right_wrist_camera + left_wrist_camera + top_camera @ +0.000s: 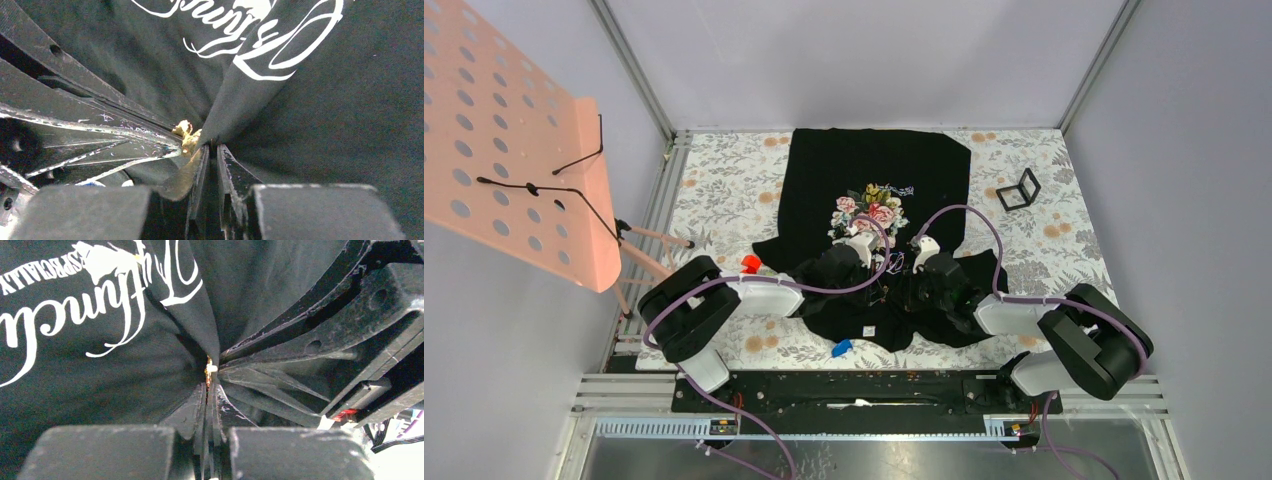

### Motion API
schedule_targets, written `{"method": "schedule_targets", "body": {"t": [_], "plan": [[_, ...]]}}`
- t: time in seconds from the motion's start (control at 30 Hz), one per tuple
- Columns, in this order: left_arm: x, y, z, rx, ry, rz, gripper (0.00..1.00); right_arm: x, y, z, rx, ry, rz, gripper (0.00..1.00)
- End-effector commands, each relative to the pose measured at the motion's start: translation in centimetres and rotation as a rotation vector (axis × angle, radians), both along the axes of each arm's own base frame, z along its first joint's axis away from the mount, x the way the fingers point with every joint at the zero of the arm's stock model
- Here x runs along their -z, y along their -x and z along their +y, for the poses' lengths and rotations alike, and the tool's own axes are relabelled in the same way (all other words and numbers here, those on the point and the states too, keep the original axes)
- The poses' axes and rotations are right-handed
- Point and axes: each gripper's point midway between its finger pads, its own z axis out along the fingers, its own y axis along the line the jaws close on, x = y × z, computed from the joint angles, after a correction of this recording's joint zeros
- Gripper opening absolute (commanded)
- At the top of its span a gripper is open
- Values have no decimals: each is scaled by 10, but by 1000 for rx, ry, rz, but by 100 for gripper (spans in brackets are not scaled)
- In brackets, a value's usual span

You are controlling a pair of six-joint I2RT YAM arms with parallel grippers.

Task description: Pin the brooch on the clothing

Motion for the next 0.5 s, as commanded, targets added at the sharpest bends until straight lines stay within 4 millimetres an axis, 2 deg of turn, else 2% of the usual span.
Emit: {"method": "schedule_targets", "body": {"t": [0.0,0.2,0.47], "plan": [[-8,-4,-10,23,20,-7,0,-14,-8,14,-47,-47,-53,16],[-5,-7,-10,5,3,21,0,-17,-5,18,-77,-65,-67,6],[-8,-10,-15,28,12,55,0,-19,2,24,-129,-74,-77,1]]}}
